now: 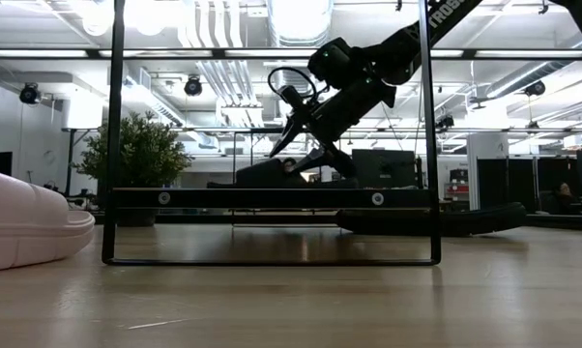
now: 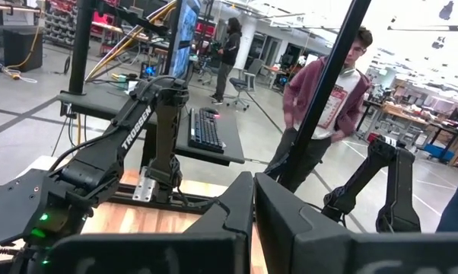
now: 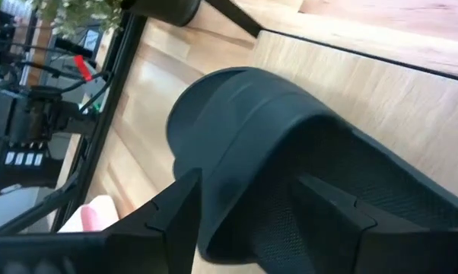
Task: Pick and place slides into the shelf
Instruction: Put the black slide on the shelf
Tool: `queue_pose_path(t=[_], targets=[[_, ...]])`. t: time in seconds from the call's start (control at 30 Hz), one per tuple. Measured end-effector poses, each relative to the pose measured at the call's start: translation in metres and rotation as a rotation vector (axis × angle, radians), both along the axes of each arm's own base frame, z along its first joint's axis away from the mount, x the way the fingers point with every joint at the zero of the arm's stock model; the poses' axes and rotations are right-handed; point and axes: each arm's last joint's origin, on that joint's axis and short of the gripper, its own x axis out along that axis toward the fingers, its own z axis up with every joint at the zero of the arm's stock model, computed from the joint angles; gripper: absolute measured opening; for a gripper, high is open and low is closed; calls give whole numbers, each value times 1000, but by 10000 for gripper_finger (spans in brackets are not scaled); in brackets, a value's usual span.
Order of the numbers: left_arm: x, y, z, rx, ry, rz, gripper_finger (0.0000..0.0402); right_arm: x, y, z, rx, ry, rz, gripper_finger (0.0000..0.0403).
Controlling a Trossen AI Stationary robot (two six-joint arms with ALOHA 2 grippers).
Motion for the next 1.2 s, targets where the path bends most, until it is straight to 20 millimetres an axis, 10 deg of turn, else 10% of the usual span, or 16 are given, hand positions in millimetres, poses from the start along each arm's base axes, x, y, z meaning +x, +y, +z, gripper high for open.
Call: queue_pose_path(t=[1.2], targets=[[0,0,-2,3,12,1,0,-57,14,78,-122,12,61,190]])
